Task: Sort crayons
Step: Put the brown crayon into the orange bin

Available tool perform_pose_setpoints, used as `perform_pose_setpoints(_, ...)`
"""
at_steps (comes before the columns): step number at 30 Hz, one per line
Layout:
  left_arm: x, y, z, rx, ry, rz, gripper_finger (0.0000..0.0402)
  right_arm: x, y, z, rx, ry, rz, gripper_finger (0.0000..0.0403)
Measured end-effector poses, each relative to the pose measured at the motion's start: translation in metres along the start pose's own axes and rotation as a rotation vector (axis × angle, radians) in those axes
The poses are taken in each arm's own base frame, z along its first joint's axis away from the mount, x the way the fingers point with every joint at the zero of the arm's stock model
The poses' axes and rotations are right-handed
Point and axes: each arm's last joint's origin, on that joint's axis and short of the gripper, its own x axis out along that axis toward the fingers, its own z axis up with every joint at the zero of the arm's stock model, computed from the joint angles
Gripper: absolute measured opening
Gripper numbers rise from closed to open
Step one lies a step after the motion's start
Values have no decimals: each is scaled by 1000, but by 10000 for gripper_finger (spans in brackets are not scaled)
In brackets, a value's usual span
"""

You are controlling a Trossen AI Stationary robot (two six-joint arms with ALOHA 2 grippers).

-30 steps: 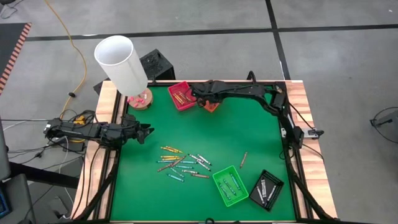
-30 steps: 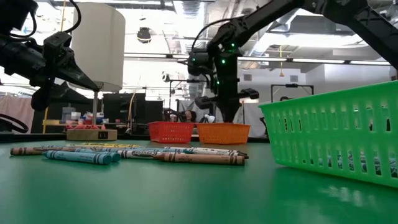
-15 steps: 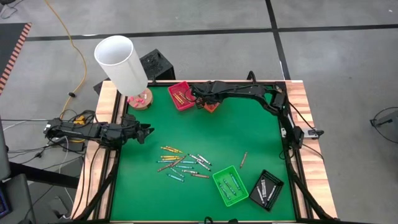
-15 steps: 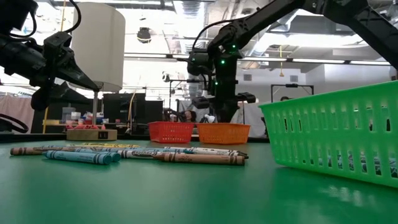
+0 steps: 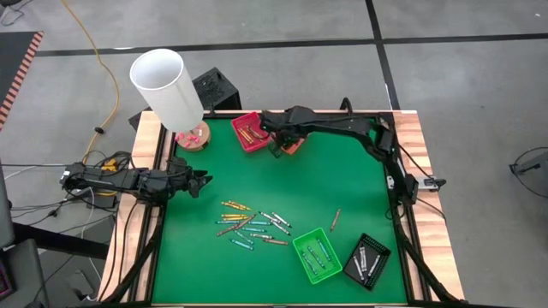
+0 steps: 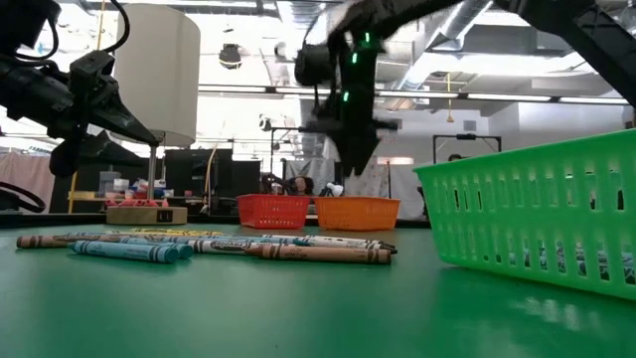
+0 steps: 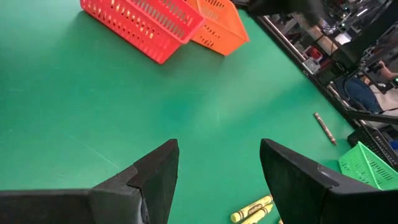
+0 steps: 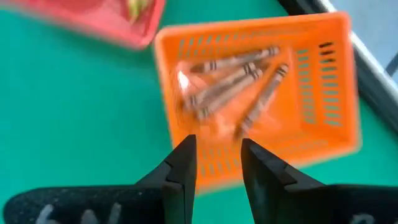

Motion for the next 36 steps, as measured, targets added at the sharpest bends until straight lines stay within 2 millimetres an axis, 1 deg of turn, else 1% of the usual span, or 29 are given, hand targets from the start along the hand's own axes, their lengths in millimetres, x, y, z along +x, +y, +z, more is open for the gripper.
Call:
perform_pose_setpoints(2, 0, 0, 0, -1, 6, -4, 215, -22, 1, -9, -70, 59, -22, 122)
perform_pose_setpoints(5, 0, 0, -1, 0, 19, -16, 215, -48, 8, -28, -166, 171, -71, 122)
perform_pose_setpoints(7, 0, -1, -1, 0, 28, -22, 215, -60, 18, -37, -186, 163, -61, 122)
perform_pose_setpoints(10, 0, -1, -1, 2, 35, -28, 215, -83, 34, -57, -218, 137, 31, 122)
perform_pose_setpoints(12, 0, -1, -1, 7, 40, -33, 215, -96, 41, -70, -182, 126, 18, 122)
perform_pose_setpoints(17, 0, -1, -2, 24, 48, -34, 215, -109, 59, -107, 8, 23, -91, 122)
perform_pose_setpoints(19, 0, -1, -2, 33, 47, -34, 215, -110, 64, -129, 101, -7, -135, 122)
perform_pose_setpoints(21, 0, -1, -2, 43, 47, -34, 215, -105, 71, -152, 185, -25, -160, 122)
perform_pose_setpoints(24, 0, -1, -2, 47, 47, -34, 215, -89, 76, -187, 333, 13, -250, 122)
perform_pose_setpoints(28, 0, -1, -2, 45, 46, -35, 215, -67, 80, -225, 521, 74, -308, 122)
perform_pose_setpoints(30, 0, -1, -2, 45, 46, -35, 215, -59, 81, -241, 604, 104, -347, 122)
perform_pose_setpoints(33, 0, -1, -2, 44, 46, -35, 215, -52, 84, -257, 693, 131, -364, 122)
perform_pose_setpoints(36, 0, -1, -2, 44, 44, -33, 215, -47, 94, -269, 751, 116, -299, 122)
